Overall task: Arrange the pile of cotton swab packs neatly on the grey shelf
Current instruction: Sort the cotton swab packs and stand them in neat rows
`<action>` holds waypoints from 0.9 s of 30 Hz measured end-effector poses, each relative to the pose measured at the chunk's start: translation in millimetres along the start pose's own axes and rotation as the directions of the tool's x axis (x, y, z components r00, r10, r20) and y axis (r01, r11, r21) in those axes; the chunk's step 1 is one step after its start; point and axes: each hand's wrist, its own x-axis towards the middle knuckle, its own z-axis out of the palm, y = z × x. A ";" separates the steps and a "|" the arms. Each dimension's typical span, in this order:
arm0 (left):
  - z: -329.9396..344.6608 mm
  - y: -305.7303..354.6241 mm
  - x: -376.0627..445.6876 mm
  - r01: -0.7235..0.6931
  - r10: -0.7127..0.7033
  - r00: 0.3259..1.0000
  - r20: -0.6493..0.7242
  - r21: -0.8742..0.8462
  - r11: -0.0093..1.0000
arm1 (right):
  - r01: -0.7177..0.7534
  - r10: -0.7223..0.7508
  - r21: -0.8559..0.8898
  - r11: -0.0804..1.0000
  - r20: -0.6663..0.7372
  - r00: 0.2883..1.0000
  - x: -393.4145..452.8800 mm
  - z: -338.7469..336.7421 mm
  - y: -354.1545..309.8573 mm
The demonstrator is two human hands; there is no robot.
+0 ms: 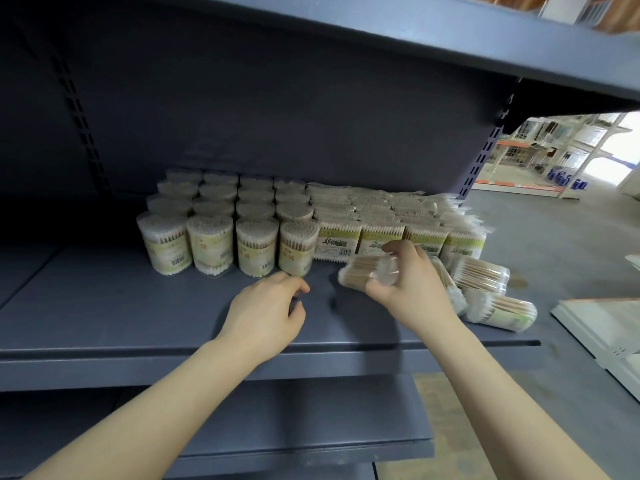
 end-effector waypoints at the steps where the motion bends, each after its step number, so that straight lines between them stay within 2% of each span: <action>1: -0.2 0.3 -0.3 -0.003 0.003 1.000 0.000 0.000 1.000 | 0.003 -0.002 0.029 1.000 -0.017 1.000 -0.2 -1.7 -1.1; 5: -0.7 3.4 -0.9 -0.032 0.032 0.999 -0.009 0.015 0.999 | 0.011 -0.005 0.099 0.995 -0.058 0.998 -0.6 -7.5 -5.8; 13: -1.2 13.3 -0.8 -0.061 0.070 0.993 -0.091 0.091 0.994 | 0.026 -0.016 0.207 0.978 -0.046 0.999 -1.4 -15.3 -18.5; 19: -5.5 24.7 -4.2 -0.088 0.103 0.980 -0.170 0.098 0.991 | 0.060 -0.051 0.179 0.982 -0.056 0.997 -1.3 -17.4 -30.2; 27: -12.3 21.7 -8.1 -0.061 0.060 0.970 -0.235 0.002 0.998 | 0.066 -0.071 0.212 0.975 0.017 0.997 2.1 -13.3 -49.0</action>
